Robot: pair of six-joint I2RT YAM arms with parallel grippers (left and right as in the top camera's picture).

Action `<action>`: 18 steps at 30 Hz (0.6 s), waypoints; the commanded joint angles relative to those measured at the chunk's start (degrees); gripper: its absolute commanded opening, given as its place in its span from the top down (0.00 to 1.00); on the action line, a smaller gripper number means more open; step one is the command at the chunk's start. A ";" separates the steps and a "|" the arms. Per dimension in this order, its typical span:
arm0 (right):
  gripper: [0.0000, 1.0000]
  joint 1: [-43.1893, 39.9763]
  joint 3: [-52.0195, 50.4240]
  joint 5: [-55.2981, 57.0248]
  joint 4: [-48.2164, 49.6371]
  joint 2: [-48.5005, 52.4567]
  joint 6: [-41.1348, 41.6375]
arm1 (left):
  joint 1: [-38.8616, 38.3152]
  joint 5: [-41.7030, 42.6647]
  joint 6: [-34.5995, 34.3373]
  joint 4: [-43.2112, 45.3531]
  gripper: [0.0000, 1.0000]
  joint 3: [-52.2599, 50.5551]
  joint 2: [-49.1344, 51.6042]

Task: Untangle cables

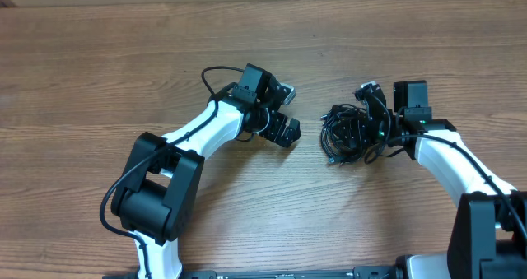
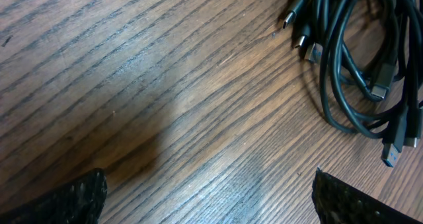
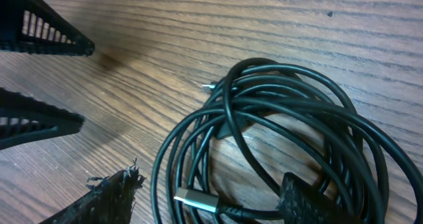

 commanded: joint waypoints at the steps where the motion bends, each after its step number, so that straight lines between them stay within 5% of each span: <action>1: 0.32 0.17 0.35 0.85 1.16 2.25 0.04 | -0.11 -0.76 0.04 0.02 0.00 0.04 0.39; 8: 0.52 0.17 0.35 0.83 3.61 6.10 0.07 | -0.11 -0.79 0.04 0.02 0.00 0.04 0.39; 18: 0.58 0.17 0.35 1.36 4.35 6.82 0.07 | -0.11 -0.79 0.04 0.02 0.00 0.04 0.37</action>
